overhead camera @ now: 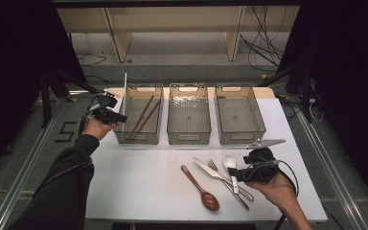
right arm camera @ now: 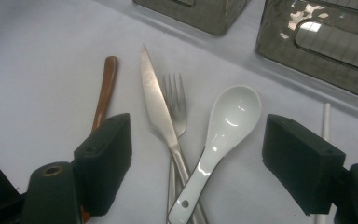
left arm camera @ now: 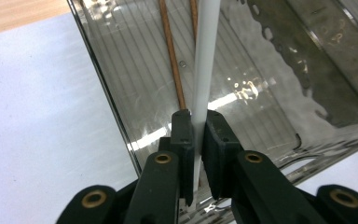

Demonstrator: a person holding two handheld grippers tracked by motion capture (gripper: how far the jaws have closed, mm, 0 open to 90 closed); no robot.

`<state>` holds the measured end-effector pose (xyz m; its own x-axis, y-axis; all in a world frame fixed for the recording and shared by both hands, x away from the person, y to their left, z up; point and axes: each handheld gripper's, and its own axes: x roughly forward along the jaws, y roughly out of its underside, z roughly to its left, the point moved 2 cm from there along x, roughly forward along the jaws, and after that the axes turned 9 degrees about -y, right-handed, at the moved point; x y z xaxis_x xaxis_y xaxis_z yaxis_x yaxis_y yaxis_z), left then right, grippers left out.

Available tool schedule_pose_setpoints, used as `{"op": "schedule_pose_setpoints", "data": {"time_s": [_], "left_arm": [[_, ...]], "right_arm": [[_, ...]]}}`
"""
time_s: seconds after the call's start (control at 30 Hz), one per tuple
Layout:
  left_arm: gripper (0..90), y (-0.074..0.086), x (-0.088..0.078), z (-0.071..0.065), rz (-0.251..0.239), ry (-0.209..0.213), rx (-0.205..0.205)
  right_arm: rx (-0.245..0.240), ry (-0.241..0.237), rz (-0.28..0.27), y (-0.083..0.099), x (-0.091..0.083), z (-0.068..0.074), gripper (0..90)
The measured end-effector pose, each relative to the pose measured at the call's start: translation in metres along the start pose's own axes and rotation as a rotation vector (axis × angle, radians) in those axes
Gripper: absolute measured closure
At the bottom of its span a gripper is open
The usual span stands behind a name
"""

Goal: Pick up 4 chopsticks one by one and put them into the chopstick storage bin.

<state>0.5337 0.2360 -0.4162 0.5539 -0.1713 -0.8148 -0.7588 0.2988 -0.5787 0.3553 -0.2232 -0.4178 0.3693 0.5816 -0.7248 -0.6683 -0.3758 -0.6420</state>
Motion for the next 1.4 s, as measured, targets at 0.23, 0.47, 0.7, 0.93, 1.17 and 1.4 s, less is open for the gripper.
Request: {"op": "schedule_pose_setpoints", "data": {"time_s": [0.23, 0.47, 0.7, 0.93, 1.17, 1.4], "left_arm": [[63.9, 0.0, -0.005, 0.002, -0.037, 0.007, -0.047], [44.1, 0.007, -0.033, -0.007, -0.169, 0.126, -0.112], [29.6, 0.019, -0.058, -0.027, -0.248, 0.222, -0.102], [19.6, 0.037, -0.075, -0.05, -0.299, 0.249, -0.051], [15.9, 0.059, -0.078, -0.067, -0.324, 0.274, -0.026], [16.0, 0.08, -0.081, -0.076, -0.337, 0.3, -0.026]], "right_arm": [[0.004, 0.001, -0.001, 0.0, 0.0, -0.001, 25.2], [0.008, 0.006, -0.001, 0.0, -0.001, -0.002, 25.3], [0.033, 0.022, 0.011, 0.001, -0.004, -0.007, 25.3], [0.073, 0.057, 0.04, 0.006, -0.007, -0.019, 26.0], [0.096, 0.091, 0.111, 0.013, -0.004, -0.031, 29.1], [0.106, 0.11, 0.176, 0.018, -0.001, -0.037, 36.3]]}}
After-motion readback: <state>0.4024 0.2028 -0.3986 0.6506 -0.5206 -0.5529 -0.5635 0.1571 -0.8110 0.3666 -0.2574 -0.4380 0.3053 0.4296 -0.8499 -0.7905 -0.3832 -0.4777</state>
